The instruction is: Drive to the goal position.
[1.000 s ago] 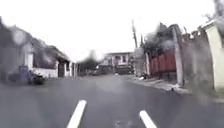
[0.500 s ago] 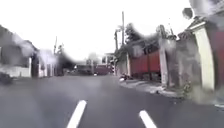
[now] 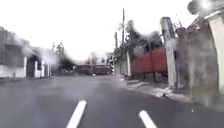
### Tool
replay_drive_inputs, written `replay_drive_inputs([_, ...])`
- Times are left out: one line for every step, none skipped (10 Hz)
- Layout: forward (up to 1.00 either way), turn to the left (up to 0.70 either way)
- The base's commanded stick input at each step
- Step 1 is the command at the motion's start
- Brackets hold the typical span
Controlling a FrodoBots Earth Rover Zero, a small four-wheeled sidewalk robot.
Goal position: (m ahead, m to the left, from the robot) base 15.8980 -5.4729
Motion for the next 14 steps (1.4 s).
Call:
replay_drive_inputs([1.0, 0.16])
replay_drive_inputs([1.0, 0.17])
replay_drive_inputs([1.0, 0.18])
replay_drive_inputs([1.0, 0.16])
replay_drive_inputs([1.0, 0.18])
replay_drive_inputs([1.0, 0.16])
replay_drive_inputs([1.0, 0.14])
replay_drive_inputs([1.0, 0.14])
replay_drive_inputs([1.0, 0.13])
replay_drive_inputs([1.0, 0.07])
replay_drive_inputs([1.0, 0.08])
replay_drive_inputs([1.0, -0.13])
replay_drive_inputs([1.0, -0.4])
replay_drive_inputs([1.0, -0.4])
